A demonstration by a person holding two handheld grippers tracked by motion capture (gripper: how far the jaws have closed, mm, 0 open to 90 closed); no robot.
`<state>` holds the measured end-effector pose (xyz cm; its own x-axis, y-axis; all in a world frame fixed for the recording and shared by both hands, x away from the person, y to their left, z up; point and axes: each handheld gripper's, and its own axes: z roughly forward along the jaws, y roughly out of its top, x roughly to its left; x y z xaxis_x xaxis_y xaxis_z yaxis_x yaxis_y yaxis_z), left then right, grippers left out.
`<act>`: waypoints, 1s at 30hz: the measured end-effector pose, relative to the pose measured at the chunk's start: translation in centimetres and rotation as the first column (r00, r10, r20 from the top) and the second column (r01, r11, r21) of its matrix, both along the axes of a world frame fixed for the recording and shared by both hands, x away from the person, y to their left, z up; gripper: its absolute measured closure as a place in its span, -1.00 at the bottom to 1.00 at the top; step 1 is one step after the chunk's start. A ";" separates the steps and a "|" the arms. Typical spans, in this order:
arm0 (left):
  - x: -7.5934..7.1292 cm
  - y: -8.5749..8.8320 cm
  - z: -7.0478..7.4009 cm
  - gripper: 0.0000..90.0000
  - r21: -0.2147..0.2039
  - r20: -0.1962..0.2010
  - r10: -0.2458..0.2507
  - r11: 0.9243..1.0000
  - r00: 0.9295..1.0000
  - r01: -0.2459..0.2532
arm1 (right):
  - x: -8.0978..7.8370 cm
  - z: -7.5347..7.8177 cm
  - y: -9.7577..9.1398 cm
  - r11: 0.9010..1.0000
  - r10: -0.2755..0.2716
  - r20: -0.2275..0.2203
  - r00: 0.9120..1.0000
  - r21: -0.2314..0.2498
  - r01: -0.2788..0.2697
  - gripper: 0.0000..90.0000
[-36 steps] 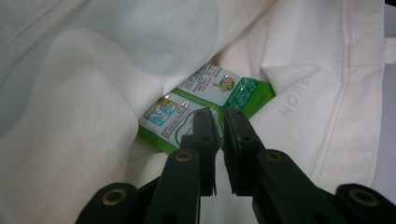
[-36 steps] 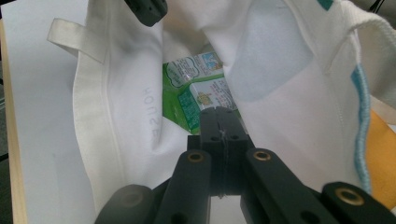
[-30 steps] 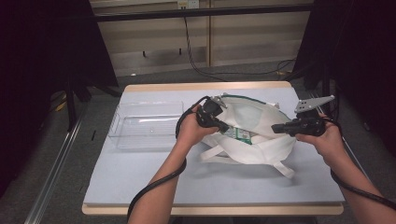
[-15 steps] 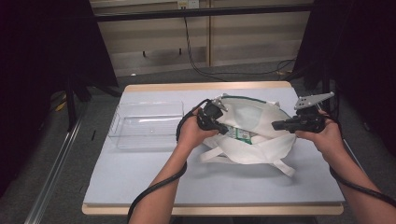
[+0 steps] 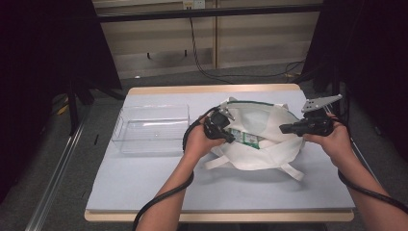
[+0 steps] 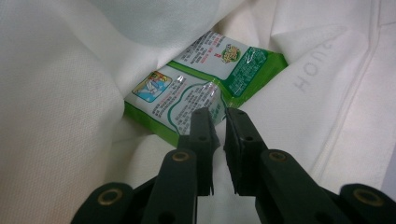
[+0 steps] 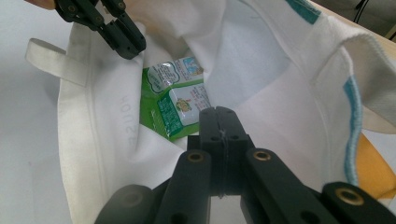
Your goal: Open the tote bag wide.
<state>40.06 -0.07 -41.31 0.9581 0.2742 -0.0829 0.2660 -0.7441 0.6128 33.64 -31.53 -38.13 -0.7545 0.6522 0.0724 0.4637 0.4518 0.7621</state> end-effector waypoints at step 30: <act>-0.1 -1.0 -1.1 0.89 0.008 -0.029 0.024 1.000 0.999 -0.024 | 0.3 -0.2 0.1 1.000 -0.009 -0.003 1.000 0.001 0.009 1.00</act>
<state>39.94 -1.05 -42.42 0.9484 0.2981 -0.1081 0.3014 -0.7419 0.5989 33.95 -31.44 -38.34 -0.7484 0.6589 0.0757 0.4701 0.4465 0.7613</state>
